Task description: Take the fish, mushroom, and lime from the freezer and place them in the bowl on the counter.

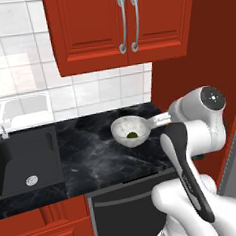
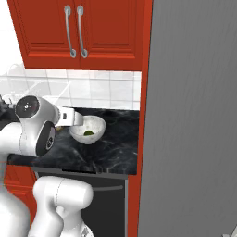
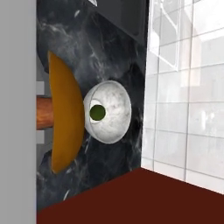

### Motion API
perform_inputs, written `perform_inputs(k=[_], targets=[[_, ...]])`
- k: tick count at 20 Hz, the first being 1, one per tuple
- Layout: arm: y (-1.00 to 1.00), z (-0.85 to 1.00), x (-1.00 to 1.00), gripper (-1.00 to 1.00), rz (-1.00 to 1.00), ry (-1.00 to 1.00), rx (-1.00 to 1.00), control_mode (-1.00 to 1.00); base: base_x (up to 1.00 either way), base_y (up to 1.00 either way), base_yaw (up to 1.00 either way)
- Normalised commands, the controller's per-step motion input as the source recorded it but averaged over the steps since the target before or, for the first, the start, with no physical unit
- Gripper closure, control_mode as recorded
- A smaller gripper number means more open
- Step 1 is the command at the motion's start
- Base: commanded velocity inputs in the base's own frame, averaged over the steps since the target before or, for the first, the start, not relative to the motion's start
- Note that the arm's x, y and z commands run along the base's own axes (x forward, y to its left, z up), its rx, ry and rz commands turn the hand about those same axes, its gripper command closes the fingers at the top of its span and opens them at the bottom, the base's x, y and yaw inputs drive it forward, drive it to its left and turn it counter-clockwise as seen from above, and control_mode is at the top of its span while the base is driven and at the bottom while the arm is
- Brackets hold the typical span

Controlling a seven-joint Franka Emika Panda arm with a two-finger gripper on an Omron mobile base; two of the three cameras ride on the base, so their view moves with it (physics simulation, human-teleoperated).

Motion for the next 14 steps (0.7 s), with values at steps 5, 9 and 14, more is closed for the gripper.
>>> perform_inputs(k=[5,9,14], targets=[[0.07,-0.28,0.49,1.0,0.0,0.08,0.0,-1.0,0.0,0.0,0.0],[0.13,-0.22,0.46,1.0,0.0,0.09,0.0,-1.0,0.0,0.0,0.0],[0.13,-0.25,0.43,1.0,0.0,0.11,0.0,-1.0,0.0,0.0,0.0]])
